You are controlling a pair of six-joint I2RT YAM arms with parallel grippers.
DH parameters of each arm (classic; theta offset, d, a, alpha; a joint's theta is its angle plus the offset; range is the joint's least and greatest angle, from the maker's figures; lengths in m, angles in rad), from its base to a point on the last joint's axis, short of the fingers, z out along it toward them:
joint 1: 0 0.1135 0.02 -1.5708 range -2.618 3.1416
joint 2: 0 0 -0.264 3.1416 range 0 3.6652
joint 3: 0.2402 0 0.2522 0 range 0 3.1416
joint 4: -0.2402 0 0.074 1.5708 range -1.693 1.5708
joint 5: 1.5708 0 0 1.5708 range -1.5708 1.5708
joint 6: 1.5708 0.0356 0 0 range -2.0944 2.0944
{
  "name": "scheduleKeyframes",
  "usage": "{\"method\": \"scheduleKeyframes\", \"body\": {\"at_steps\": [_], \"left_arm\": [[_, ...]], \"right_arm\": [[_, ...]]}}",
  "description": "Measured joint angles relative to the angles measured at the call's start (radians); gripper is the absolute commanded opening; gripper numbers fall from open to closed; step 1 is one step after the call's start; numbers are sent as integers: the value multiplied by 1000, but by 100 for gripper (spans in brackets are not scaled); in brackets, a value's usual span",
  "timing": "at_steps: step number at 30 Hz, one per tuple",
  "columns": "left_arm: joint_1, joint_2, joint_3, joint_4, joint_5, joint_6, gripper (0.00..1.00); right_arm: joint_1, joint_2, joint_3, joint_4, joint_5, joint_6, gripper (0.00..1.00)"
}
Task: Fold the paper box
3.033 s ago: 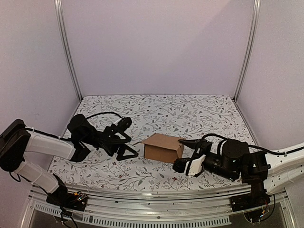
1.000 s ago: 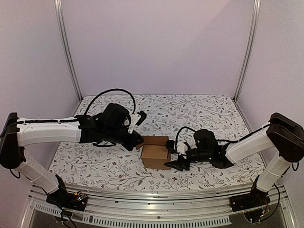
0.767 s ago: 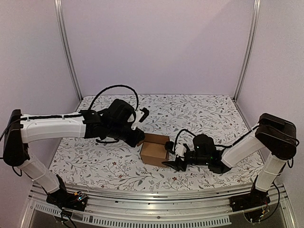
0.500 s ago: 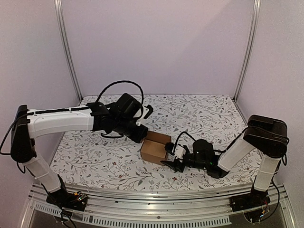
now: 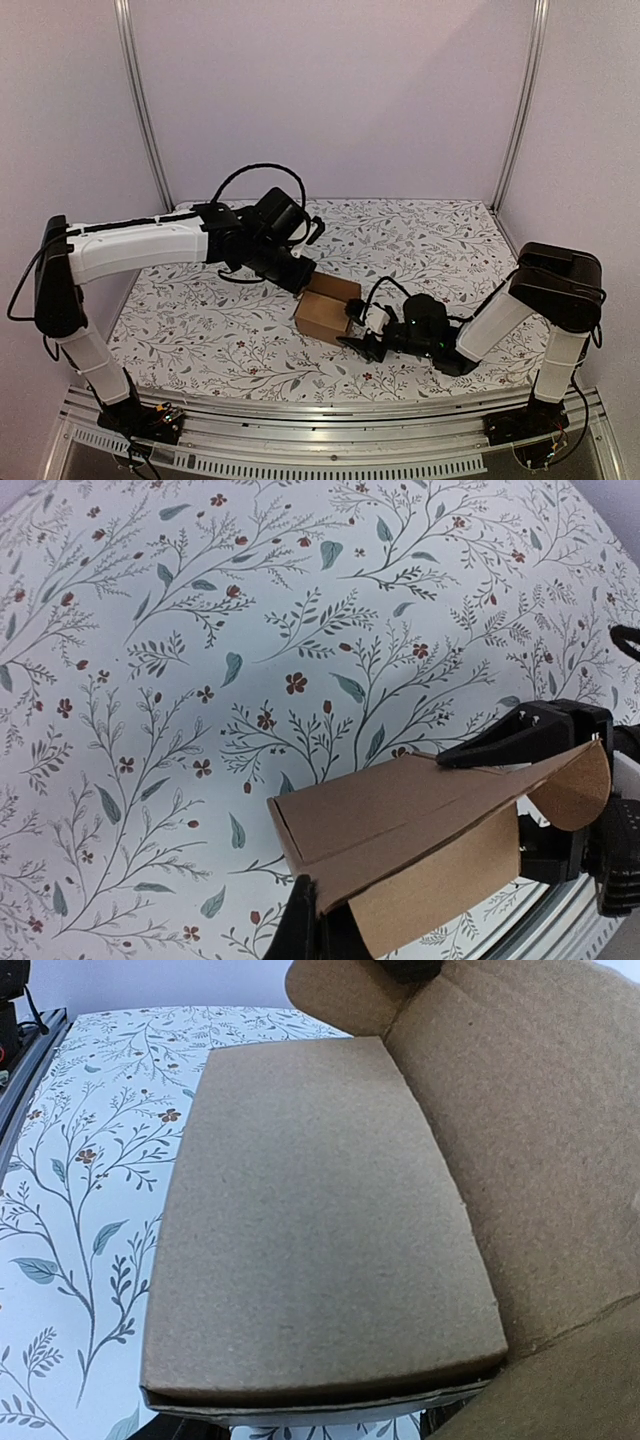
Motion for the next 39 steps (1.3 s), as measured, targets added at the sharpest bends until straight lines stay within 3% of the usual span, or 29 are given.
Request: {"method": "scheduleKeyframes", "body": {"at_steps": [11,21,39], "left_arm": [[17,61,131,-136,3,-19,0],[39,70,146,-167,37,-45,0],[58,0,-90,130,-45,-222,0]], "right_arm": [[8,0,56,-88,25,-19,37],[12,-8,80,-141,39,-34,36],[12,-29,192,-373,45,63,37]]}}
